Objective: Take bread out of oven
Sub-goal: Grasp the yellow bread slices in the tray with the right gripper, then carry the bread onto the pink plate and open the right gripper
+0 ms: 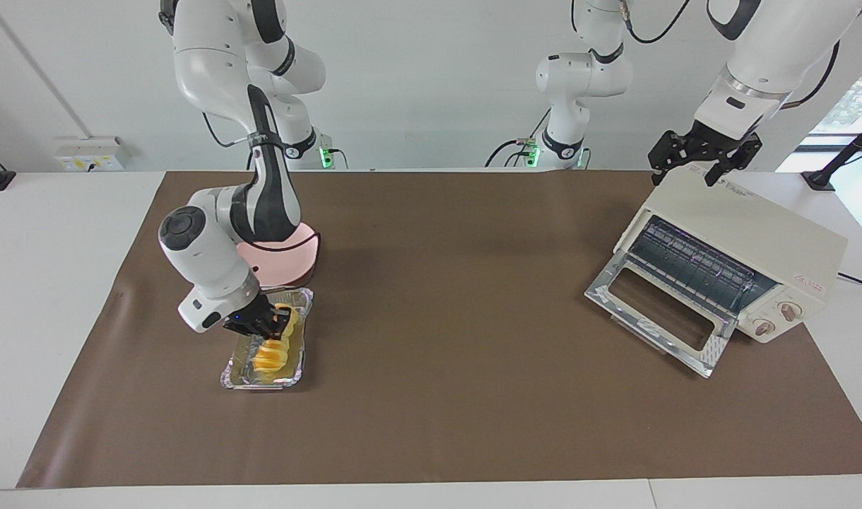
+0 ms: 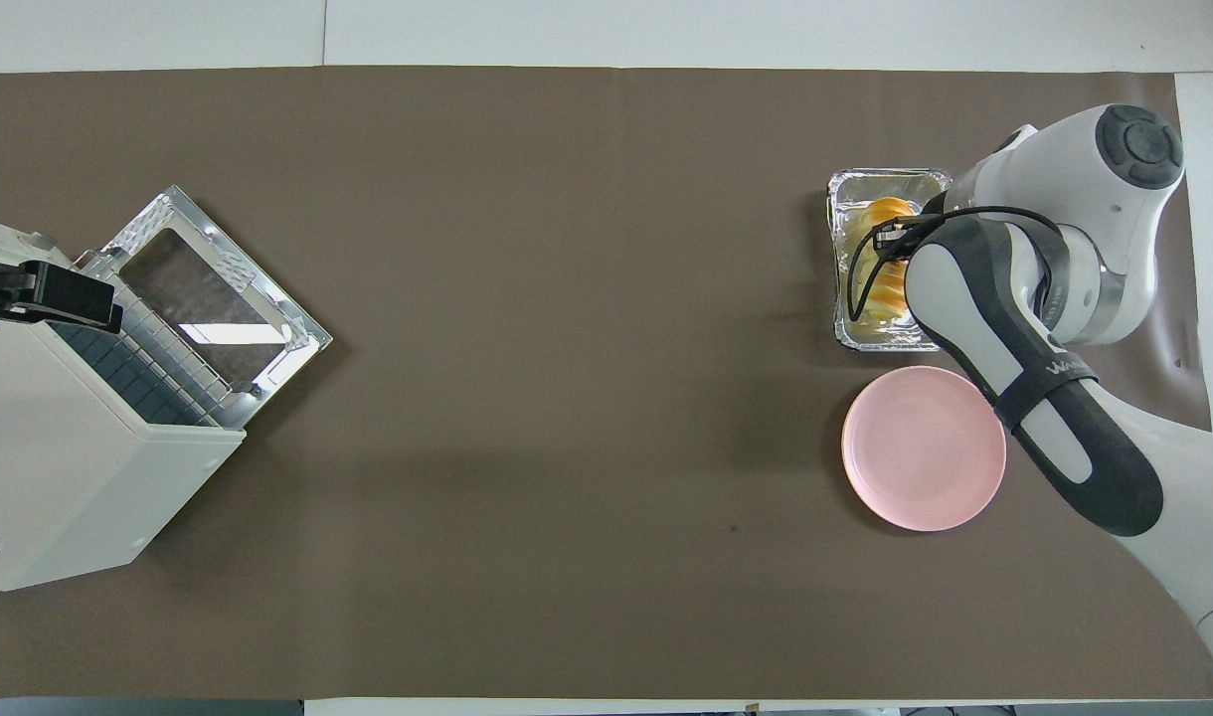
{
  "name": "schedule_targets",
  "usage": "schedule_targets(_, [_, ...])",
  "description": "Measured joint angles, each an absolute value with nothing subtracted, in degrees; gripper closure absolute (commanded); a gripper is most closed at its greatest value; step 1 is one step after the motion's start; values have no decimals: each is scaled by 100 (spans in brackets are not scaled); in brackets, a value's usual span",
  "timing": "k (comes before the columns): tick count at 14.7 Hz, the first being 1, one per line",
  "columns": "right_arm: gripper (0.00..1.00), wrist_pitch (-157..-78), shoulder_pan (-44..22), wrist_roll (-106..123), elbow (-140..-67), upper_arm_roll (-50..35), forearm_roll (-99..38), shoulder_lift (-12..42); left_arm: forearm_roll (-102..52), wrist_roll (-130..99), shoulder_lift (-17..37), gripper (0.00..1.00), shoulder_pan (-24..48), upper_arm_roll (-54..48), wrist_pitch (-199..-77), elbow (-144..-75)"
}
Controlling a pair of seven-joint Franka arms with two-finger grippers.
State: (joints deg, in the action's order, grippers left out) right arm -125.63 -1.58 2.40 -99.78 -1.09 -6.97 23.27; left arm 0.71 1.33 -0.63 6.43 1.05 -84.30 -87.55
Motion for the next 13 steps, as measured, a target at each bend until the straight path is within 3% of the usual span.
schedule_targets(5, [100, -11438, -89, 130, -9908, -70, -668, 1529, 71, 133, -63, 0, 643, 105, -8430, -8755])
schedule_targets(10, [100, -11267, -68, 4, -11495, -77, -651, 231, 71, 133, -63, 0, 643, 105, -8430, -8755])
schedule_targets(13, [100, -11593, -69, -10, -12653, -94, -642, -592, 71, 133, -63, 0, 643, 105, -8430, -8755])
